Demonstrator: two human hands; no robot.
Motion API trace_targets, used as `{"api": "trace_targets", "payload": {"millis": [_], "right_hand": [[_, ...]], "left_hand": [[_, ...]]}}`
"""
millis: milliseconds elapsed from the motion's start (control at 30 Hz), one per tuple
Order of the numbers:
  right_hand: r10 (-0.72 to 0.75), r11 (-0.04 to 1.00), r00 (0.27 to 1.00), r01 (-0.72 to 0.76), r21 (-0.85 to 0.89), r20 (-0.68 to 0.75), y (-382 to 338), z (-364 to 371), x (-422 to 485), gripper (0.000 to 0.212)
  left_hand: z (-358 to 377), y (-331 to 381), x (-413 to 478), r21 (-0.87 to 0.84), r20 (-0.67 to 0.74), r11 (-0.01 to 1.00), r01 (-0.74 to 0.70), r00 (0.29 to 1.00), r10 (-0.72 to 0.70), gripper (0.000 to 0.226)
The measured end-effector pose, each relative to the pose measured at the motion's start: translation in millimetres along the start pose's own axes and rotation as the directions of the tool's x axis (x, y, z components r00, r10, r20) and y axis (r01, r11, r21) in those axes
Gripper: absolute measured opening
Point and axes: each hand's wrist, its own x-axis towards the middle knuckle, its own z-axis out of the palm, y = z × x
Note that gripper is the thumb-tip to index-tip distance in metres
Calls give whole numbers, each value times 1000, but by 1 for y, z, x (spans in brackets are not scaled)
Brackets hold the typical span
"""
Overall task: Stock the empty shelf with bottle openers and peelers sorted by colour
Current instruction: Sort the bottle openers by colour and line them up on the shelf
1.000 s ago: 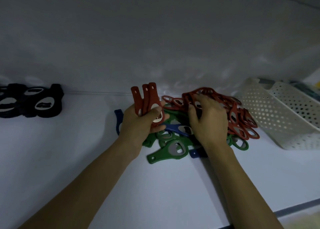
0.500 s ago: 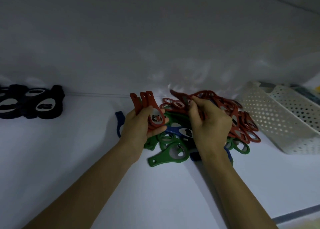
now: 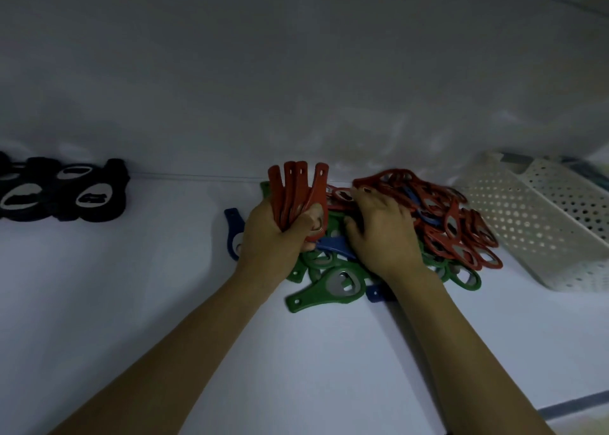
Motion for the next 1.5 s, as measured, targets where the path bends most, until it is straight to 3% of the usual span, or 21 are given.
{"api": "trace_targets", "payload": {"millis": [67,167,300,400,533,600,667,700,767,833,900,1000,1100,1167,1233,1333,1433,1500], "right_hand": [[6,999,1000,-6,-51,16,-1,3,4,47],[-49,989,996,37,-143,-76,-5,1,4,29],[-17,999,987,22,30,-162,-4,-3,-1,18],[15,998,988,-4,70,-152,-1,-5,-6,24],[30,995,945,1,97,-325,-1,-10,-9,29],[8,987,873,72,145,-488,-4,-17,-12,25],[-77,960,750,233,154,-657,-14,-21,-18,19],[-150,933,702,335,136,-696,-22,-21,-20,16],[-318,847,679,517,123,-662,-39,-15,-25,14],[-407,766,703,610,200,-583,-52,-6,-29,15],[-394,722,697,638,268,-599,-54,-4,-28,13],[-243,834,720,497,238,-651,-43,-6,-18,24],[-51,922,921,191,336,-385,-34,-8,-8,58],[-54,898,979,134,419,-196,-35,-9,-8,73],[-116,797,988,156,584,-105,-42,-12,-12,76],[-102,428,995,25,904,21,-55,-24,-18,44],[-4,126,998,-67,990,68,-65,-38,-21,21],[83,9,996,-20,1000,19,-74,-50,-17,16]], "left_hand": [[0,-1,0,12,-19,1000,-3,1000,3,27],[-1,0,0,-22,-36,999,24,999,-25,26],[0,4,-1,-90,-31,993,78,996,-81,22],[-2,7,0,-148,-18,981,124,992,-128,24],[-3,14,2,-319,46,914,250,968,-248,26],[-2,17,1,-376,92,871,316,948,-304,31],[-1,19,-1,-391,150,842,372,928,-341,43],[-1,19,-2,-395,179,829,396,918,-354,50],[-3,19,-3,-434,248,786,440,897,-366,49],[-6,21,-4,-484,315,738,471,880,-355,38],[-11,23,-4,-486,321,745,457,886,-335,32],[-14,25,-2,-475,267,793,383,921,-285,22],[-11,25,-3,-213,126,950,229,971,-205,18],[-9,27,-6,84,94,991,104,989,-111,17],[-7,26,-13,417,204,902,-107,979,21,23],[-2,27,-24,541,325,796,-272,940,100,33],[-4,41,-25,505,352,845,-176,936,-15,24],[-12,52,-27,180,319,982,60,941,-116,21]]}}
